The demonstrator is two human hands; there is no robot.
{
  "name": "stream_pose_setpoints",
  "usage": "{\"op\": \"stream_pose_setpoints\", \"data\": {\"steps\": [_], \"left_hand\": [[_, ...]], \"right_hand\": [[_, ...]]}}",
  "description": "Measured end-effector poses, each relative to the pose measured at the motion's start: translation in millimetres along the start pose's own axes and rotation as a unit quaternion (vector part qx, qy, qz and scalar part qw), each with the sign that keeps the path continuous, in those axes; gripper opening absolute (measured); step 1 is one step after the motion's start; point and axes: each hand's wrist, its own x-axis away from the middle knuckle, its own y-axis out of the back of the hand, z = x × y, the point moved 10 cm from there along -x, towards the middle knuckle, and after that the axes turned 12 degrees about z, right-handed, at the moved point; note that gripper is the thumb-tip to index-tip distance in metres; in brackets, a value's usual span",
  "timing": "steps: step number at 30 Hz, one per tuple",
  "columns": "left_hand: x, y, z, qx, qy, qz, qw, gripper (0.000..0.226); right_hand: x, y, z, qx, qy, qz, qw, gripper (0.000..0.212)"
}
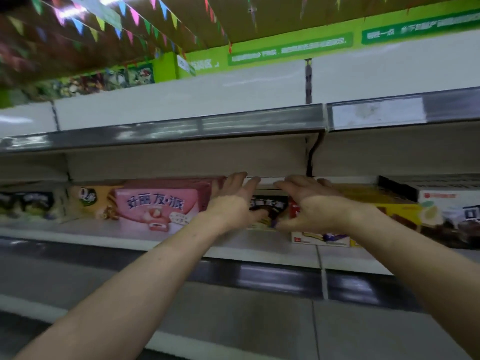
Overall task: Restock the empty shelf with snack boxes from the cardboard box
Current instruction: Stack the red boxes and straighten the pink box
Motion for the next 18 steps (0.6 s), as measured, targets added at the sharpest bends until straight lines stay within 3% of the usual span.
{"op": "stream_pose_setpoints", "data": {"steps": [7, 11, 13, 18], "left_hand": [[50.6, 19.1, 126.4, -0.014, 0.156, -0.022, 0.987, 0.089], [63.5, 19.6, 170.9, 0.007, 0.187, -0.005, 0.982, 0.099], [61.3, 14.4, 189.9, 0.011, 0.192, 0.015, 0.981, 0.108], [38.1, 5.8, 236.8, -0.004, 0.168, 0.039, 0.985, 0.114]], "right_hand": [[-41.6, 6.8, 70.1, -0.091, 0.094, -0.011, 0.991, 0.093], [-60.0, 13.9, 105.7, -0.191, 0.124, -0.021, 0.974, 0.073], [-78.8, 15.2, 119.0, -0.24, 0.118, -0.032, 0.963, 0.065], [-150.7, -2.9, 134.0, -0.25, 0.017, -0.024, 0.968, 0.084]]}}
